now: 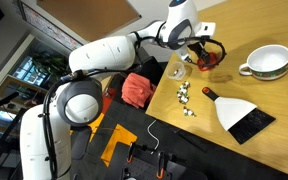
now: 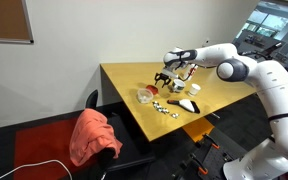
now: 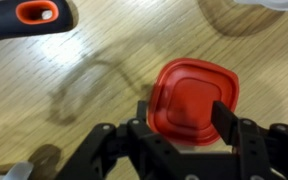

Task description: Remove the red lid from the bowl, place one piece of candy in the bowl, put the red lid back on the bowl

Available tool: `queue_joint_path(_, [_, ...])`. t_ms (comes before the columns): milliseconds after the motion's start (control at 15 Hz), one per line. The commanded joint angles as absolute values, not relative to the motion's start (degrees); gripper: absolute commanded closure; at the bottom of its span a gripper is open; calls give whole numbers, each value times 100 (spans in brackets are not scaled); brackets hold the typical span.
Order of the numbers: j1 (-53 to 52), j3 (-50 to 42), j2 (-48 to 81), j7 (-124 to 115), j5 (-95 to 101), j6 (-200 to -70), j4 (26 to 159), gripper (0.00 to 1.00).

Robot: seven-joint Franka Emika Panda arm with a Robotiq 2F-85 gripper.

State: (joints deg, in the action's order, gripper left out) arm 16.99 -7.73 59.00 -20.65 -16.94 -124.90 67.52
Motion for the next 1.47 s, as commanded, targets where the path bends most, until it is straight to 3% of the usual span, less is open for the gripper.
queue_joint_path(0, [1686, -662, 5144, -1437, -1628, -12176, 7652, 1])
queue_joint_path(867, [1338, -803, 3448, 409, 4, -11888, 10383, 0])
queue_joint_path(1333, [1239, -695, 3199, 1189, 627, -12245, 11065, 0])
queue_joint_path(1400, [1261, -705, 3516, 1019, 506, -11986, 10662, 0])
